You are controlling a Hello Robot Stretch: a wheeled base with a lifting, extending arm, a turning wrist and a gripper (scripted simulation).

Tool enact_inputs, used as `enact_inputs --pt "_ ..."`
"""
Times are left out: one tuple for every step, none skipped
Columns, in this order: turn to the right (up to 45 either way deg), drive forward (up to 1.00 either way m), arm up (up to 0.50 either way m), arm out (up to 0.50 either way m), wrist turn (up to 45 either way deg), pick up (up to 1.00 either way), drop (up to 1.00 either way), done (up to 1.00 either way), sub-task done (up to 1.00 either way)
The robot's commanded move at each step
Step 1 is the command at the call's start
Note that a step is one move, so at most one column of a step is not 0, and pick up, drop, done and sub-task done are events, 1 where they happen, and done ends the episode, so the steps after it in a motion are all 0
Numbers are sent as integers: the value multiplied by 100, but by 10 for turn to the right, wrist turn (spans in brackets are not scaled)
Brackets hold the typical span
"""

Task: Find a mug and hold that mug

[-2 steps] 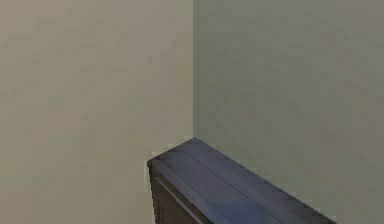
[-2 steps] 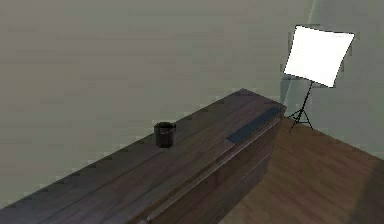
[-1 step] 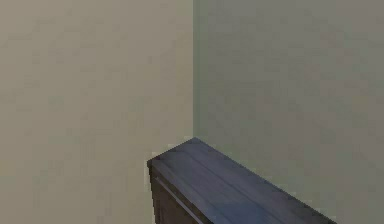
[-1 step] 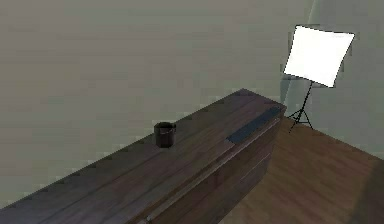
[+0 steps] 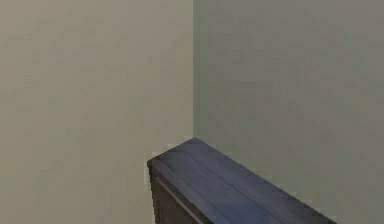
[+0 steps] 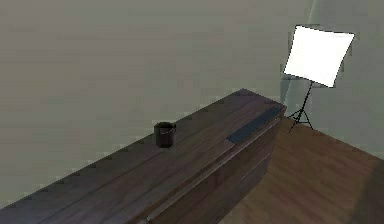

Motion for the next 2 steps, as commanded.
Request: enact_inputs --pt "0 0 0 50 0 0 0 0 0" --pt "0 0 0 0 450 0 0 0 0"
